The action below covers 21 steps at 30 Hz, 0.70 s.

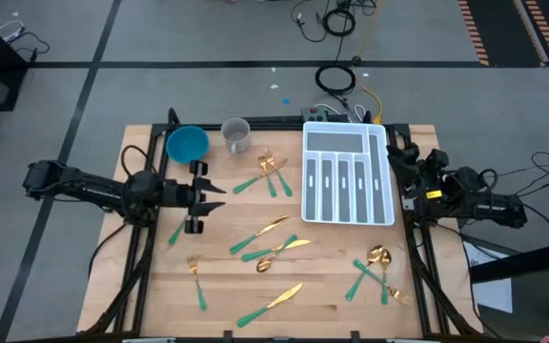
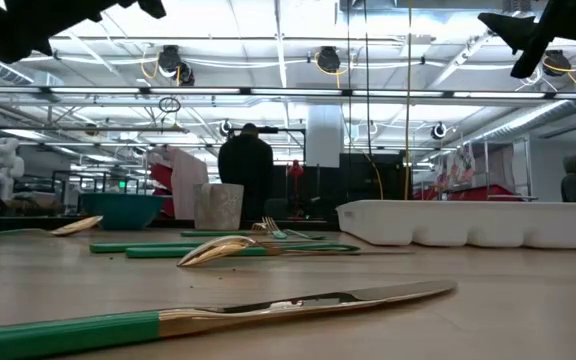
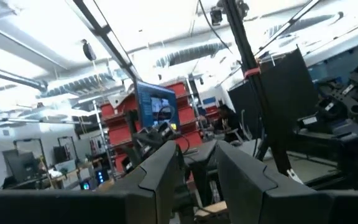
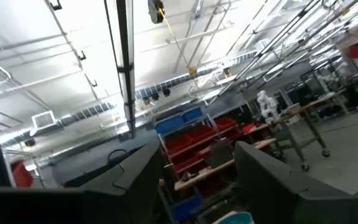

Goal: Sort silverware
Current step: Put the green spoon into the white cutlery tray

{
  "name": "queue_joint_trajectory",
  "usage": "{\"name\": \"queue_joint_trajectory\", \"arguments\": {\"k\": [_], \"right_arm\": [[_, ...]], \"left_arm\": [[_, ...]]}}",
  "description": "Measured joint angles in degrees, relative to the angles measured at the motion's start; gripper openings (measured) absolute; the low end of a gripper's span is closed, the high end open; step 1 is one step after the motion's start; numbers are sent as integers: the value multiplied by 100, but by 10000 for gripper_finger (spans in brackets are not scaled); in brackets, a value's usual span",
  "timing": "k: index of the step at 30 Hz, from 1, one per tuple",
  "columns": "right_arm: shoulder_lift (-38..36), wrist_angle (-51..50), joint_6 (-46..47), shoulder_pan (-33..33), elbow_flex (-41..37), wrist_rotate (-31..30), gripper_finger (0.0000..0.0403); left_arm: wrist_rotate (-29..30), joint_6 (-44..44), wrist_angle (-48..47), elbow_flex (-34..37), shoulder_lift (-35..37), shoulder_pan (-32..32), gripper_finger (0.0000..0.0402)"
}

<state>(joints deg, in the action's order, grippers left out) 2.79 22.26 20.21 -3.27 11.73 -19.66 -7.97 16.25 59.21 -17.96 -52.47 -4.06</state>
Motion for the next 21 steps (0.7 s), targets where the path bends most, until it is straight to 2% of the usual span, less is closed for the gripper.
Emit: {"name": "queue_joint_trajectory", "arguments": {"k": [4,8,14,17,21], "right_arm": [[0,-20,188,0,0,140,196],[1,-32,214,0,0,173,196],[2,-36,687,-2,0,180,196],[2,-34,881,-2,20,295,196],[161,-389,144,2,668,461,196]], "left_arm": [[-205,-855,40,0,-2,-70,123],[-63,-557,359,-56,4,-50,123],[-600,-1343,334,-92,0,-140,123],[-345,-1665,410,-154,-2,-178,123],[-189,-2028,499,-368,-2,-174,123]]}}
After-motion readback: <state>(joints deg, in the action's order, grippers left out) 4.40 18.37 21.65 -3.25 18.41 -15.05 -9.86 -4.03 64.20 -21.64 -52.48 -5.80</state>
